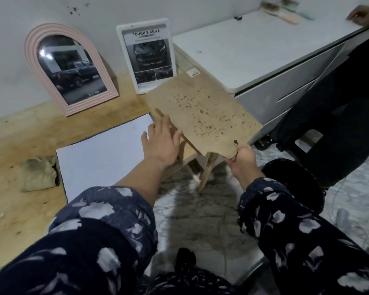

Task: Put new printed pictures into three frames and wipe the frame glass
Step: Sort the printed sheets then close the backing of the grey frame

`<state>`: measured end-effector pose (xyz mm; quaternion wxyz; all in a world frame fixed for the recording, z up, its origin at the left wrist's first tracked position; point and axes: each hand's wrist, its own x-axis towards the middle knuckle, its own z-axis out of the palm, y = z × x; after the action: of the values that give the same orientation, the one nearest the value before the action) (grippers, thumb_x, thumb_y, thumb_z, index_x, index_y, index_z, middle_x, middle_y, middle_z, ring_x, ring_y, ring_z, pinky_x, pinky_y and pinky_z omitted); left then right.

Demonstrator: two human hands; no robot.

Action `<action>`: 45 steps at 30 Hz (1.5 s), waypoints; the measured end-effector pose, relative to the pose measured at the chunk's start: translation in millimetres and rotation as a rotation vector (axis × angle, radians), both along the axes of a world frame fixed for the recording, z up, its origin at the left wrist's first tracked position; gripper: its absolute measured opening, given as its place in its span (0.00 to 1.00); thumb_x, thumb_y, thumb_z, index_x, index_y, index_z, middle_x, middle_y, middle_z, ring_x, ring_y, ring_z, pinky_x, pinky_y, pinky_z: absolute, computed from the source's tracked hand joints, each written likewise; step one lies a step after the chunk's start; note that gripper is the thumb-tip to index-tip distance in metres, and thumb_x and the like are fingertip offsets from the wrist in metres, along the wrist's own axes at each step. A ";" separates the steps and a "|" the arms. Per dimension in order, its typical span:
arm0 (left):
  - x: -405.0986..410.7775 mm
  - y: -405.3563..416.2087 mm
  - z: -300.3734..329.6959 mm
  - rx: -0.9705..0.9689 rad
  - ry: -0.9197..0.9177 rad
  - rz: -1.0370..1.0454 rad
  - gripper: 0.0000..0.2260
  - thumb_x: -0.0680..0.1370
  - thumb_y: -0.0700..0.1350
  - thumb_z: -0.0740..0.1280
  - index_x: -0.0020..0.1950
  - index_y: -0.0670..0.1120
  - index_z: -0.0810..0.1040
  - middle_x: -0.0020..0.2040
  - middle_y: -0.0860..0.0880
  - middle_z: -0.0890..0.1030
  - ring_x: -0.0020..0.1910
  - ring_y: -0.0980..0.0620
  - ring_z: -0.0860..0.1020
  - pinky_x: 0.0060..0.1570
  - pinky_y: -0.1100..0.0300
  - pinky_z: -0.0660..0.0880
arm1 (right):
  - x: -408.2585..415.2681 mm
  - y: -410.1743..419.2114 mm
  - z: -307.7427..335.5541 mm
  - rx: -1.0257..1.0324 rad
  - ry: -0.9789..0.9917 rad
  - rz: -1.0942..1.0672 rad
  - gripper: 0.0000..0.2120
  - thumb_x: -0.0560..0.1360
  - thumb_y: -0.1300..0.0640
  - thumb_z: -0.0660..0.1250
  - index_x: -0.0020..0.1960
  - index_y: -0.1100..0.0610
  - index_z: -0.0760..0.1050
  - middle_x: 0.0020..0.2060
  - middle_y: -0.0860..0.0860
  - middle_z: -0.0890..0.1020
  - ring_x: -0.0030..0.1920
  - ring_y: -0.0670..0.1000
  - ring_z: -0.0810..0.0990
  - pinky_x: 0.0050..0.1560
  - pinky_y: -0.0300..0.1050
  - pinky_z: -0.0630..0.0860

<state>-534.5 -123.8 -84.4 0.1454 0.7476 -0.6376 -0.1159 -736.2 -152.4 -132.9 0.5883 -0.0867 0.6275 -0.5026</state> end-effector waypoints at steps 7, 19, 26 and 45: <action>40.7 -10.0 33.3 -0.108 -0.155 0.352 0.27 0.81 0.59 0.50 0.76 0.46 0.56 0.76 0.43 0.58 0.73 0.41 0.57 0.71 0.44 0.54 | -0.5 -5.7 30.0 -0.064 0.005 0.025 0.12 0.81 0.62 0.51 0.51 0.55 0.73 0.53 0.52 0.78 0.50 0.53 0.77 0.53 0.53 0.77; 146.1 76.2 23.2 -0.001 0.221 0.716 0.26 0.79 0.60 0.58 0.66 0.40 0.66 0.64 0.40 0.74 0.61 0.38 0.74 0.56 0.47 0.72 | 107.3 -26.8 65.3 -0.236 0.353 0.557 0.05 0.79 0.61 0.58 0.52 0.55 0.71 0.48 0.58 0.79 0.45 0.54 0.77 0.44 0.47 0.76; 184.0 118.3 -0.8 0.219 0.149 0.711 0.33 0.75 0.67 0.57 0.70 0.45 0.69 0.67 0.43 0.67 0.63 0.39 0.72 0.61 0.43 0.71 | 148.2 -27.2 55.7 -0.250 0.300 0.699 0.27 0.77 0.64 0.64 0.73 0.51 0.62 0.63 0.56 0.76 0.58 0.57 0.79 0.59 0.58 0.77; 185.2 132.5 -15.4 0.416 0.165 0.625 0.34 0.71 0.69 0.64 0.68 0.47 0.68 0.68 0.43 0.65 0.62 0.40 0.73 0.60 0.47 0.72 | 188.7 -43.4 42.2 -0.194 0.486 0.768 0.28 0.77 0.64 0.65 0.74 0.52 0.62 0.65 0.53 0.75 0.60 0.54 0.77 0.62 0.52 0.75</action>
<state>-349.2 8.7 -99.8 0.0698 0.9076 -0.3278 -0.2529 -547.4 -195.7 -90.7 0.5568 -0.4829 0.6198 -0.2695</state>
